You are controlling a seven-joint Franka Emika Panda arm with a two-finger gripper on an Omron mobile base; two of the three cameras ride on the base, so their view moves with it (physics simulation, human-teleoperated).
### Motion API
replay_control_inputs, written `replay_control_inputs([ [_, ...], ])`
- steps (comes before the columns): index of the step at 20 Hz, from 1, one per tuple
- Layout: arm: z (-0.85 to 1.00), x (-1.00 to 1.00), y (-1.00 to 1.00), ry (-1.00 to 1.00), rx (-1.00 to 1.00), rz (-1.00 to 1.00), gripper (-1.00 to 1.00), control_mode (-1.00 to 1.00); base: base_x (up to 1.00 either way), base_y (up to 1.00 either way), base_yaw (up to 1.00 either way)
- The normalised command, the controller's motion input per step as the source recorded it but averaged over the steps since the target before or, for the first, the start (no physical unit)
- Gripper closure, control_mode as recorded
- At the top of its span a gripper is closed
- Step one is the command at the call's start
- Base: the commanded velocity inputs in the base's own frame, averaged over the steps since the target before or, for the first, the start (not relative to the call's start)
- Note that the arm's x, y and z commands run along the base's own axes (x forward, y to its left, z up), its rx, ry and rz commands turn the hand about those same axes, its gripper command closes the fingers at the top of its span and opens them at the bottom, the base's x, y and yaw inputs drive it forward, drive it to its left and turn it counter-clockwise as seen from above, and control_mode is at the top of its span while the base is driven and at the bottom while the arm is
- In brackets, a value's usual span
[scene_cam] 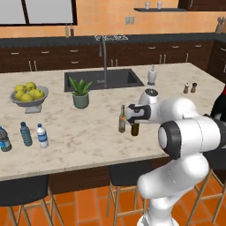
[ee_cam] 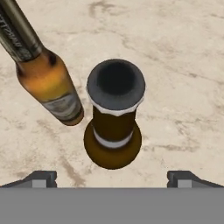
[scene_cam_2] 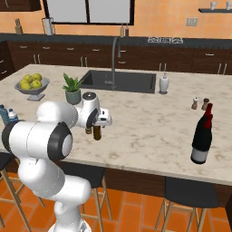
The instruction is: Move the plastic bottles in the middle to the plastics group, and the glass bottles in the middle to the glass group.
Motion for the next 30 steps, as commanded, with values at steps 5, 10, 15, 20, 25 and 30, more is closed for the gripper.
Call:
replay_control_inputs([
  [5,-0.06,0.07,0.00,0.00,0.00,0.04,-1.00,-1.00,0.00,0.00,0.00],
  [10,0.00,0.08,0.00,0.00,0.00,0.04,-1.00,-1.00,0.00,0.00,0.00],
  [15,-0.01,0.06,0.00,0.00,0.00,0.04,-1.00,-1.00,0.00,0.00,0.00],
  [20,-0.06,0.02,0.00,0.00,0.00,0.03,-1.00,-1.00,0.00,0.00,0.00],
  [25,-0.03,0.04,0.00,-0.02,0.00,0.03,-1.00,-1.00,0.00,0.00,0.00],
  [30,-0.03,0.03,0.00,-0.01,0.00,0.02,-1.00,-1.00,0.00,0.00,0.00],
])
